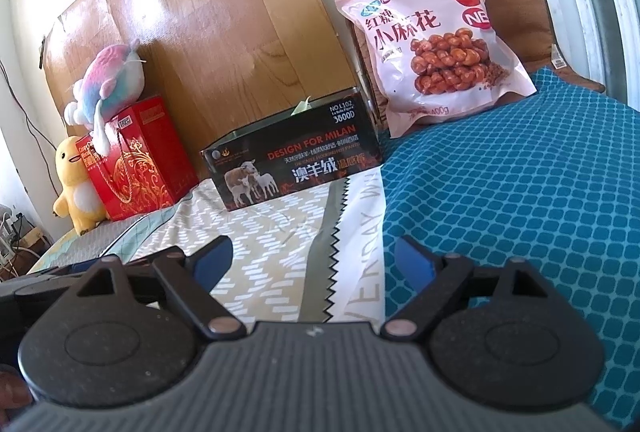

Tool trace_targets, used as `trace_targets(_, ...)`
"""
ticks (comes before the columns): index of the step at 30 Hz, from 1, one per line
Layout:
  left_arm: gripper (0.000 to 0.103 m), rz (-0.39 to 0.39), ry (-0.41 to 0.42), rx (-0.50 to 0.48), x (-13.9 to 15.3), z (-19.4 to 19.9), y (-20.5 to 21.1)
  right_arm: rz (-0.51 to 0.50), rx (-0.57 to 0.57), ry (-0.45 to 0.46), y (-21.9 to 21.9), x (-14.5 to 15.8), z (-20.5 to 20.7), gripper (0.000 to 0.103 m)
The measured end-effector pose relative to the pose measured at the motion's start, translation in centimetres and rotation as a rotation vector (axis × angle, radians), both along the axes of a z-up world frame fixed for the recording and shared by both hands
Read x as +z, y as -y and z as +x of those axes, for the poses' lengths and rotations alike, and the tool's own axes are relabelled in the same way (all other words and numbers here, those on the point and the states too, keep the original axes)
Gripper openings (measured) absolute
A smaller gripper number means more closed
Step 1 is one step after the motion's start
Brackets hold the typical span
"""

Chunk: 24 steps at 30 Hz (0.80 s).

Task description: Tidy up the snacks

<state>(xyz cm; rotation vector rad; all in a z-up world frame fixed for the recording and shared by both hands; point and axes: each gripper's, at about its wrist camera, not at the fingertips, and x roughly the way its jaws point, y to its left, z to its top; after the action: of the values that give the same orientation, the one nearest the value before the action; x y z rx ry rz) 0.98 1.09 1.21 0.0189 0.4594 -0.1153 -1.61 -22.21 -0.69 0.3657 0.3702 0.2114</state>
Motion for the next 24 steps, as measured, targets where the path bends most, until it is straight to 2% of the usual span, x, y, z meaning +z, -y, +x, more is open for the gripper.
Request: trace_targets(24,0.099,0.001,0.017,-0.014,0.04,-0.18,0.03,-0.023,0.009,-0.002,-0.13,0.1,0.17,0.09)
